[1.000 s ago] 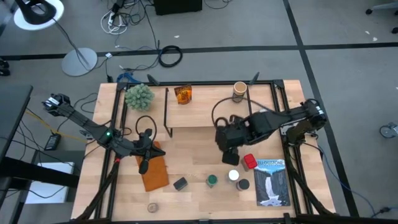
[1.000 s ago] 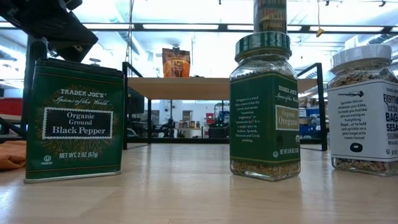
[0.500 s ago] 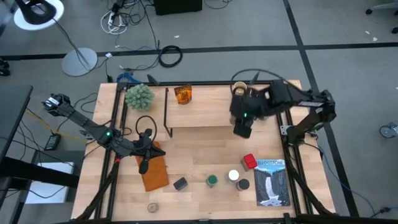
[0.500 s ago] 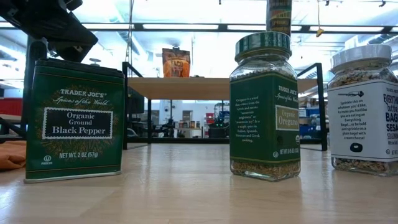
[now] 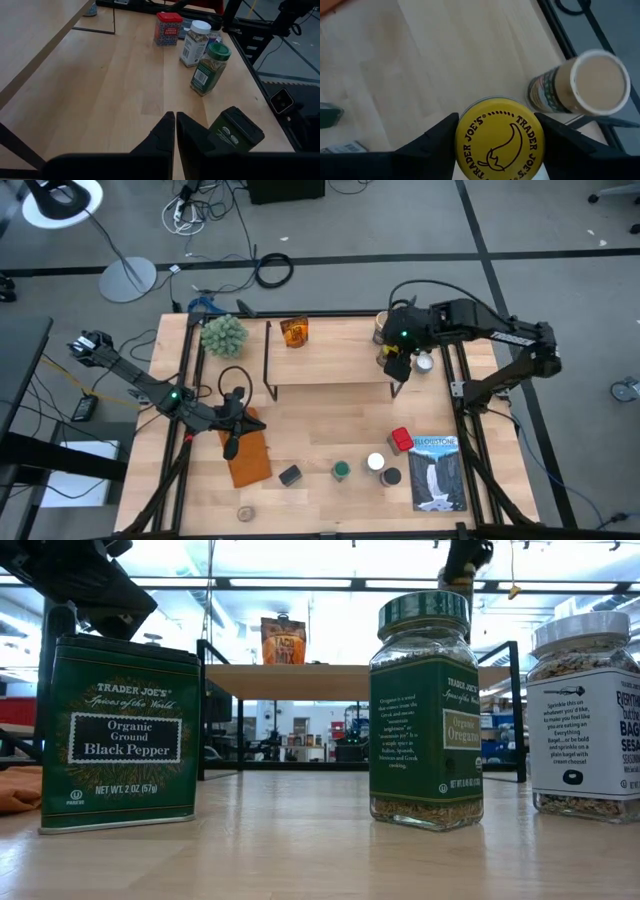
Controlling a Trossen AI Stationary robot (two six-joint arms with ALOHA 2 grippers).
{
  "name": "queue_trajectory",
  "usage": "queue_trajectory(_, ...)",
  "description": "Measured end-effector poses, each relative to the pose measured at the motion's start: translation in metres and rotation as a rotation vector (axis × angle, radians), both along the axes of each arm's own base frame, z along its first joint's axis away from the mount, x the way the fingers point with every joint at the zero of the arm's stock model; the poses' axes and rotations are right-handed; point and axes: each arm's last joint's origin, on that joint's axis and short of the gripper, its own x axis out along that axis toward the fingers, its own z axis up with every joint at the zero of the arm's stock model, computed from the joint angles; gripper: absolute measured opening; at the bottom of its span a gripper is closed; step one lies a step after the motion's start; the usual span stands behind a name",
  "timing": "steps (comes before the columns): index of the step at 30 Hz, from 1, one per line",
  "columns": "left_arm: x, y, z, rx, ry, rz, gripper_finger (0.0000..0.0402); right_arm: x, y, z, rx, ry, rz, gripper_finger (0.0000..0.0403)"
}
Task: Shelf spices
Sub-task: Put the yellow seasoning bottle on the shelf
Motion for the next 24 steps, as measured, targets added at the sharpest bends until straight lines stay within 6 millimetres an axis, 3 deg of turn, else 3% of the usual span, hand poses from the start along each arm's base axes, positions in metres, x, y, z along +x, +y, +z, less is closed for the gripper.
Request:
queue_trajectory(7, 0.0, 0.0, 0.0, 0.002, 0.0, 0.0, 0.0021, -0.013, -0.023, -0.022, 0.106, -0.023, -0.049, 0.0227)
queue_trajectory(14, 0.0, 0.0, 0.0, 0.001, -0.001, 0.0, 0.0021, -0.005, -0.046, -0.033, 0.175, -0.008, -0.076, 0.0227)
queue_trajectory(24, 0.0, 0.0, -0.001, 0.009, 0.009, -0.001, 0.0021, -0.002, -0.047, -0.036, 0.179, 0.009, -0.069, 0.0229)
